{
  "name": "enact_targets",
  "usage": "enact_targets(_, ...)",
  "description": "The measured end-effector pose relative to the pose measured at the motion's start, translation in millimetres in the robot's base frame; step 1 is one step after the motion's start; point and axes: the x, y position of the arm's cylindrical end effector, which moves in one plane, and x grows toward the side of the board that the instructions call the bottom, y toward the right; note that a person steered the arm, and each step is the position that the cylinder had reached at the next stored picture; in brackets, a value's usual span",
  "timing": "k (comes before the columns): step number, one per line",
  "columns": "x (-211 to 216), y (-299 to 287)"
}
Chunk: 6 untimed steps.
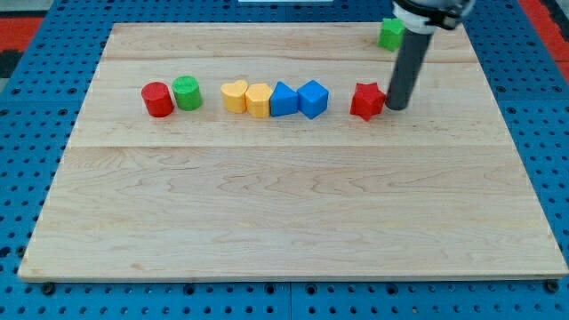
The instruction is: Slide the red star towards top center
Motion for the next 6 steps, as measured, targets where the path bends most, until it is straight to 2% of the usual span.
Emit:
enact_targets(1,-9.5,-39.5)
enact_targets(2,9.2,-6.1)
enact_targets(4,38.3,-25.4)
enact_targets(5,33.0,-64.8)
enact_targets(6,-6.5,-93.9)
